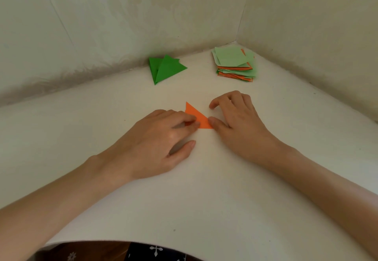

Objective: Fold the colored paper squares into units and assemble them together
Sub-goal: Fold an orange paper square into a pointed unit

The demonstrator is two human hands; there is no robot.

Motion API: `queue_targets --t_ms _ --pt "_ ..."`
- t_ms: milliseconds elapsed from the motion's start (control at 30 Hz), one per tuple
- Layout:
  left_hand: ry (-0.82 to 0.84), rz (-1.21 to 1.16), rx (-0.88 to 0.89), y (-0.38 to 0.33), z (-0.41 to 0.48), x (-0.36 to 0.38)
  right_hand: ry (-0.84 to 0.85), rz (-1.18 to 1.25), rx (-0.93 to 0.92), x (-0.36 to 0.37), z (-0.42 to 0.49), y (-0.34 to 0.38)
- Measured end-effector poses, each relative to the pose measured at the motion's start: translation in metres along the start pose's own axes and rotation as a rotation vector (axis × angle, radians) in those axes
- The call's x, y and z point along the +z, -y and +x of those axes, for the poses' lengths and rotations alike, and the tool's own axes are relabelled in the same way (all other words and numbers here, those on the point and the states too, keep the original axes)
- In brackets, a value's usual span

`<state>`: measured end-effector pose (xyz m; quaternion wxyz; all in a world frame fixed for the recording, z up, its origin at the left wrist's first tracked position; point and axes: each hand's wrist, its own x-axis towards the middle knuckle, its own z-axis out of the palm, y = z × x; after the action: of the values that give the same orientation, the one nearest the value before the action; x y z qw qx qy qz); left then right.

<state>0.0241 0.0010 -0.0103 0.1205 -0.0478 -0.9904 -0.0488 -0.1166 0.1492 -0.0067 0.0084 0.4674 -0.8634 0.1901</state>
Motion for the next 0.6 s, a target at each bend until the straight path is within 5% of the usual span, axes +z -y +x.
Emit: queue_targets --t_ms 300,533,600 --pt "-0.015 -0.099 0.001 0.001 0.0 0.005 0.004 0.179 -0.039 -0.004 -0.002 0.001" --pt "-0.373 -0.49 -0.173 0.014 0.002 -0.002 0.042 0.42 0.02 -0.009 -0.004 0.005" --pt "-0.361 -0.648 -0.199 0.015 0.004 -0.007 0.036 0.451 -0.021 -0.011 -0.005 0.006"
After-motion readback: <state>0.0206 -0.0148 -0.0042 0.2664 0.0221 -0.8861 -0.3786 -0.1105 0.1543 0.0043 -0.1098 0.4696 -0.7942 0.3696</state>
